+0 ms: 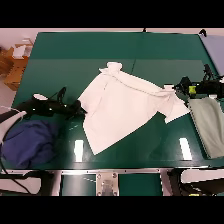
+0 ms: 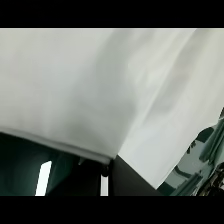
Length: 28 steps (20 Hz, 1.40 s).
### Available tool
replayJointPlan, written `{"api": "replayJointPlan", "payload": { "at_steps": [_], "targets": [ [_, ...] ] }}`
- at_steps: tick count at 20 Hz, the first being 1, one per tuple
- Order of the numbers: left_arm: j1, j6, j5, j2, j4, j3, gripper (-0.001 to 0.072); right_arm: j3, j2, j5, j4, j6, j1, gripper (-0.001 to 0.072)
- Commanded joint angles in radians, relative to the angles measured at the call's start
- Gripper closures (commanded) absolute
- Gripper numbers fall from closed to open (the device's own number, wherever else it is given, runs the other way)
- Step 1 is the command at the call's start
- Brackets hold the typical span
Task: Fold the shirts.
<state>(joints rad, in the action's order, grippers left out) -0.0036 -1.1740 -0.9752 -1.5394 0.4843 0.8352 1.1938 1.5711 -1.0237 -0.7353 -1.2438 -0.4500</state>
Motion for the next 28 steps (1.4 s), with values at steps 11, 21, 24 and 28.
{"api": "replayJointPlan", "payload": {
  "at_steps": [11,21,24,28],
  "targets": [
    [0.148,-0.086,-0.116,-0.341,0.23,0.757,0.0682,-0.231,-0.057,0.003,0.002,-0.08,0.064,0.0694],
    [0.345,-0.238,-0.634,-0.357,0.253,0.962,0.0137,0.08,-0.057,-0.15,-0.109,-0.004,-0.038,0.0356],
    [0.362,-0.265,-0.738,-0.33,0.42,0.893,0.0137,0.073,-0.007,-0.2,-0.145,-0.004,-0.108,0.0431],
    [0.361,-0.203,-0.663,-0.247,0.479,0.648,0.0174,0.072,0.083,-0.282,-0.145,0.043,-0.132,0.0431]
  ]
}}
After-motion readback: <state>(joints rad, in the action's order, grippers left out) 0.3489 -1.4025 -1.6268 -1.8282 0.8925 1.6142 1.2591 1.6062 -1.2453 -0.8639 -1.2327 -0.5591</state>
